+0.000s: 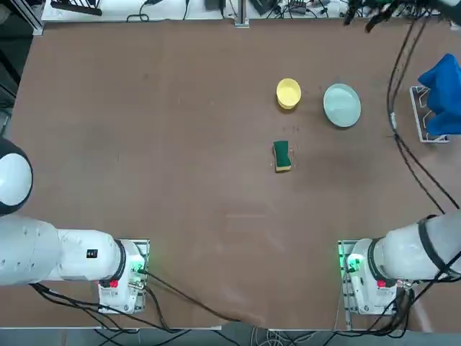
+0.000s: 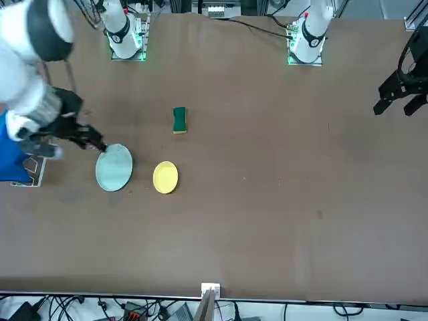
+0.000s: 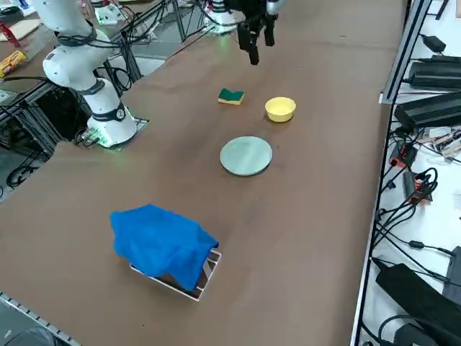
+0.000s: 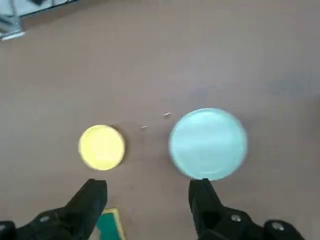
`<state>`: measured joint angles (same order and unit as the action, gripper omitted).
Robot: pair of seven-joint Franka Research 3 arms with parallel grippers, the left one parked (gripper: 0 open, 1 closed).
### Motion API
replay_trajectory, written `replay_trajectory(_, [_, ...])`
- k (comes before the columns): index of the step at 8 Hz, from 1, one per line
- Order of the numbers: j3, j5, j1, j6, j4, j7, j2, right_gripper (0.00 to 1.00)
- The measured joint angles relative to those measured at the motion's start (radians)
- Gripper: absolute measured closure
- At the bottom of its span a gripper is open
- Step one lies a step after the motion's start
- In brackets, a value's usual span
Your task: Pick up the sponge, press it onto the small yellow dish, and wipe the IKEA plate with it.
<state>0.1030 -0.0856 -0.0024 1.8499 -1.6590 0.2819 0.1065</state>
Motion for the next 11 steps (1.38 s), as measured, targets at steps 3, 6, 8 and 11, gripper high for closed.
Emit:
replay_trajectory(3, [0.001,0.096,-0.012,-0.176,0.149,-0.022,0.006,0.0])
replay_trajectory(6, [0.0,0.104,-0.076,-0.34,0.262,-0.233,0.026,0.0])
replay_trajectory(8, [0.0,0.104,-0.104,-0.373,0.296,-0.272,0.046,0.0])
replay_trajectory(11, [0.007,0.109,-0.101,-0.402,0.296,-0.273,0.047,0.0])
